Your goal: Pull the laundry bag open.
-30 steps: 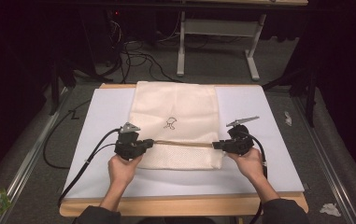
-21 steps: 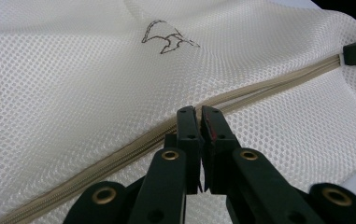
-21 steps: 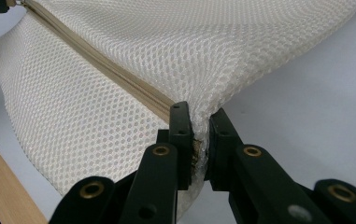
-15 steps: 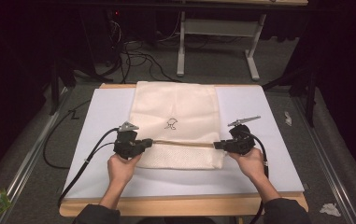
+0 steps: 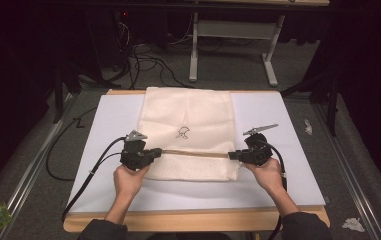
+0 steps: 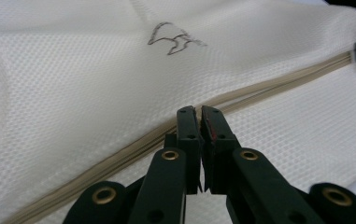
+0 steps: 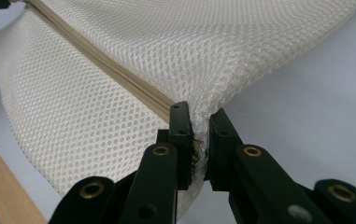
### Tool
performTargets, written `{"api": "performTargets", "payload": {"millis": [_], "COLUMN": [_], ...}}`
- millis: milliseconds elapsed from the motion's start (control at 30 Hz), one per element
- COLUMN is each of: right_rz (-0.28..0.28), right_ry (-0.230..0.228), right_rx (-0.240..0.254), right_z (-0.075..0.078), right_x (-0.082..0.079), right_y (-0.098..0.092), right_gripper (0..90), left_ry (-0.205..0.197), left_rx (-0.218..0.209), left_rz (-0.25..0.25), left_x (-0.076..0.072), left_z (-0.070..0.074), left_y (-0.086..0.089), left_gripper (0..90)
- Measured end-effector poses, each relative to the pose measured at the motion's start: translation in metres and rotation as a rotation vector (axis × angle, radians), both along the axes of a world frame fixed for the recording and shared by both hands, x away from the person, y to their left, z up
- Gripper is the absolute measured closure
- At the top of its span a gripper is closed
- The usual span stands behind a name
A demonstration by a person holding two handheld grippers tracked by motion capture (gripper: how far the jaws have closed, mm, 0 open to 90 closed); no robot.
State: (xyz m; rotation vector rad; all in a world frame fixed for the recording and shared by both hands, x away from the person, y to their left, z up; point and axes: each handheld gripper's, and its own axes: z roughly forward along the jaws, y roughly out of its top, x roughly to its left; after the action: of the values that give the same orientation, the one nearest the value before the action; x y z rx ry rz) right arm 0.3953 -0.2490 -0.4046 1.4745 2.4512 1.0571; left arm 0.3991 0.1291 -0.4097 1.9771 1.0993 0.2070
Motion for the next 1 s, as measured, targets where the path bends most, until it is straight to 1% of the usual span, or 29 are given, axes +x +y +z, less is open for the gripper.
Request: {"api": "performTargets", "payload": {"millis": [33, 67, 100, 200, 333, 400, 467, 500, 533, 567, 600, 667, 733, 833, 867, 900, 933, 967, 1000], "right_rz": [-0.003, -0.003, -0.002, 0.003, 0.004, 0.000, 0.003, 0.003, -0.005, -0.009, -0.016, -0.016, -0.008, -0.008, -0.009, -0.021, -0.029, -0.040, -0.043], "right_ry": [0.001, 0.007, 0.005, -0.003, -0.003, 0.002, 0.000, 0.002, -0.010, -0.010, -0.001, -0.007, -0.010, -0.007, -0.008, -0.011, -0.006, -0.004, -0.004], "right_rx": [-0.002, 0.021, 0.026, 0.001, 0.009, 0.006, 0.005, 0.006, -0.018, -0.012, 0.019, 0.006, -0.011, -0.002, -0.001, -0.027, -0.035, -0.032, -0.014], "right_z": [0.000, 0.001, 0.001, 0.000, 0.000, 0.000, 0.000, 0.001, 0.001, 0.002, 0.002, 0.002, 0.001, 0.001, 0.002, 0.002, 0.002, 0.002, 0.004], "right_x": [0.000, 0.000, 0.001, 0.001, 0.001, 0.001, 0.001, 0.001, 0.001, 0.002, 0.002, 0.003, 0.003, 0.004, 0.004, 0.004, 0.004, 0.004, 0.004], "right_y": [-0.001, -0.003, -0.004, -0.001, -0.001, -0.001, -0.002, -0.001, -0.001, -0.002, -0.003, -0.002, 0.002, 0.000, 0.000, 0.000, -0.002, -0.005, -0.008], "right_gripper": [84.3, 84.3, 84.3, 84.3, 84.3, 84.3, 84.3, 84.3, 84.4, 84.3, 84.4, 84.4, 84.4, 84.3, 84.3, 84.3, 84.3, 84.3, 84.3], "left_ry": [0.011, 0.014, 0.011, 0.004, 0.004, -0.001, 0.003, -0.008, -0.004, -0.001, -0.008, -0.009, -0.010, -0.010, -0.024, -0.033, -0.033, -0.020, -0.008], "left_rx": [-0.014, -0.021, -0.016, -0.016, -0.009, -0.010, -0.014, 0.006, 0.003, -0.010, 0.002, 0.010, 0.005, -0.009, 0.010, 0.010, 0.004, -0.012, -0.020], "left_rz": [-0.001, -0.003, -0.001, 0.003, 0.001, -0.001, -0.008, 0.005, 0.012, 0.012, 0.019, 0.019, 0.020, 0.019, 0.033, 0.037, 0.043, 0.038, 0.036], "left_x": [0.000, 0.000, 0.000, -0.001, -0.001, -0.001, 0.001, 0.001, 0.002, 0.002, 0.001, 0.000, 0.000, 0.001, 0.000, 0.000, 0.001, 0.002, 0.003], "left_z": [-0.001, -0.001, 0.000, 0.002, 0.000, 0.000, 0.001, 0.002, 0.003, 0.003, 0.003, 0.003, 0.002, 0.003, 0.004, 0.004, 0.004, 0.003, 0.002], "left_y": [0.002, 0.003, 0.002, 0.003, 0.002, 0.002, 0.004, 0.006, 0.009, 0.014, 0.015, 0.017, 0.018, 0.019, 0.019, 0.022, 0.026, 0.029, 0.031], "left_gripper": [87.3, 87.3, 87.3, 87.4, 87.4, 87.3, 87.3, 87.4, 87.4, 87.4, 87.4, 87.4, 87.4, 87.4, 87.4, 87.4, 87.4, 87.4, 87.4]}}
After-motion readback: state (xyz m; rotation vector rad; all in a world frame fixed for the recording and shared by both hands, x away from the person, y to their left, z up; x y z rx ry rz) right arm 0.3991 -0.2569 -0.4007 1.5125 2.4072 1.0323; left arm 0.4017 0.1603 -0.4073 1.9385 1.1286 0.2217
